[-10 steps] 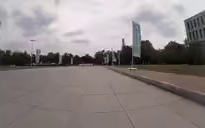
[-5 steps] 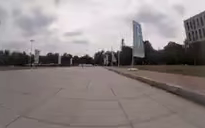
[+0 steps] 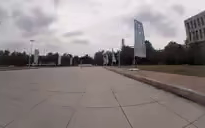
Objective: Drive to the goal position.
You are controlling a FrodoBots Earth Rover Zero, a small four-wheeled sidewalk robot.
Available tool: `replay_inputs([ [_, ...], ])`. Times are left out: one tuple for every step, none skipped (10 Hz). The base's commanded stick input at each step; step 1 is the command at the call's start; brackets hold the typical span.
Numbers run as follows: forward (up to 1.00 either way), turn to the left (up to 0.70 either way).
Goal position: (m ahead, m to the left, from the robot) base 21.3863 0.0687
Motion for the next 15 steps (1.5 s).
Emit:
replay_inputs([
  [0.6, 0.0],
  [0.6, 0.0],
  [0.6, 0.0],
  [0.6, 0.0],
  [0.6, 0.0],
  [0.6, 0.0],
  [0.6, 0.0],
  [0.6, 0.0],
  [0.6, 0.0],
  [0.6, 0.0],
  [0.6, 0.0],
  [0.6, 0.0],
  [0.6, 0.0],
  [0.6, 0.0],
  [0.6, 0.0],
])
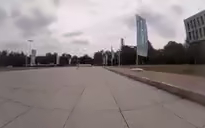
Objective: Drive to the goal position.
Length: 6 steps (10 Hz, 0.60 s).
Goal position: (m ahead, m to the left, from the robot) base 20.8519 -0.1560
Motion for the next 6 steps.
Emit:
replay_inputs([
  [0.6, 0.0],
  [0.6, 0.0],
  [0.6, 0.0],
  [0.6, 0.0],
  [0.6, 0.0],
  [0.6, 0.0],
])
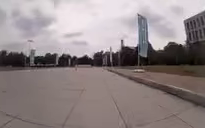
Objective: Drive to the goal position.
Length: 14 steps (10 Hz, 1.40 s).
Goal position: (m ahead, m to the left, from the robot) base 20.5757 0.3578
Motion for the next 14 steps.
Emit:
replay_inputs([
  [0.6, 0.0],
  [0.6, 0.0],
  [0.6, 0.0],
  [0.6, 0.0],
  [0.6, 0.0],
  [0.6, 0.0],
  [0.6, 0.0],
  [0.6, 0.0],
  [0.6, 0.0],
  [0.6, 0.0],
  [0.6, 0.0],
  [0.6, 0.0],
  [0.6, 0.0],
  [0.6, 0.0],
])
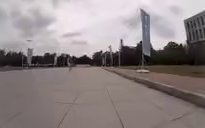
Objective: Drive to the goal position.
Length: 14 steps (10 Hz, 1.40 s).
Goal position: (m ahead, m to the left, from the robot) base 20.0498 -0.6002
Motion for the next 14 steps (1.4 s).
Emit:
replay_inputs([
  [0.6, 0.0],
  [0.6, 0.0],
  [0.6, 0.0],
  [0.6, 0.0],
  [0.6, 0.0],
  [0.6, 0.0],
  [0.6, 0.0],
  [0.6, 0.0],
  [0.6, 0.0],
  [0.6, 0.0],
  [0.6, 0.0],
  [0.6, 0.0],
  [0.6, 0.0],
  [0.6, 0.0],
])
